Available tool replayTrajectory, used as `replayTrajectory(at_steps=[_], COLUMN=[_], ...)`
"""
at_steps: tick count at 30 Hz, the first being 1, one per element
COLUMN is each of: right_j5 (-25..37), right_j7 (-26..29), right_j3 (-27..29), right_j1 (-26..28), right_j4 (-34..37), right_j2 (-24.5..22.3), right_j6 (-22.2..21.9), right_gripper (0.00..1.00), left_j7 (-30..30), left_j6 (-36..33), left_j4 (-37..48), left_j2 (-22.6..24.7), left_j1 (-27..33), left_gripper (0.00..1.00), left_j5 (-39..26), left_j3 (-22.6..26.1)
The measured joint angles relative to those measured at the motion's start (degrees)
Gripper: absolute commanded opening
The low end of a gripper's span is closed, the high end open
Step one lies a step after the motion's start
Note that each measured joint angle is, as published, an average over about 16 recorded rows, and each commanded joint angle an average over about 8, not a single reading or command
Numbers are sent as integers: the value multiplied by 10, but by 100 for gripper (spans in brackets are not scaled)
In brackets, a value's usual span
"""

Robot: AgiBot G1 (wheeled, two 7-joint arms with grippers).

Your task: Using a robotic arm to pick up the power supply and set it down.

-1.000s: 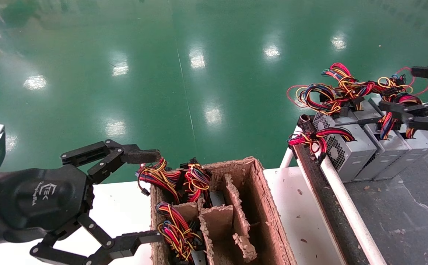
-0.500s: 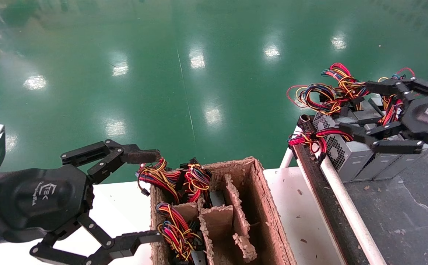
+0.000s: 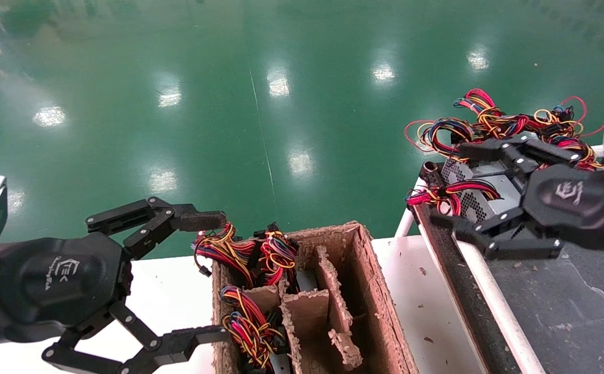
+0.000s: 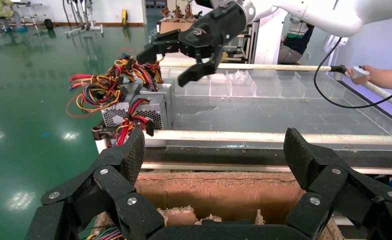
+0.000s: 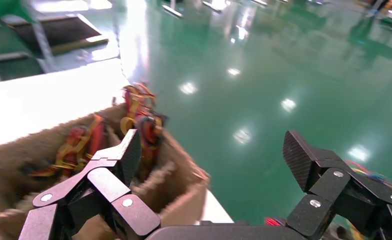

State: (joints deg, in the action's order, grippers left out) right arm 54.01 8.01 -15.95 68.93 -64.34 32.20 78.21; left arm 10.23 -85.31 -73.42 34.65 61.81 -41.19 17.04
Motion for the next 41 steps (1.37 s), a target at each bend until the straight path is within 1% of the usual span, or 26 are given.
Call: replayTrajectory(at_steps=[24, 30, 41], right_j5=[-116, -127, -128], right_j7=[26, 28, 28], right_j3=[-1, -1, -1], right_j1=[-70, -77, -77], right_j4=[-88, -96, -96], right_j2=[27, 29, 30], right_j6=[71, 78, 78], right_gripper=[100, 100, 100], left_j7=[0, 0, 0], left_j6=[0, 0, 0], left_j4=[0, 0, 0], left_j2=[0, 0, 0], left_j1=[0, 0, 0], left_gripper=[100, 100, 100], left_j5=[1, 1, 1], left_j3=[1, 1, 1])
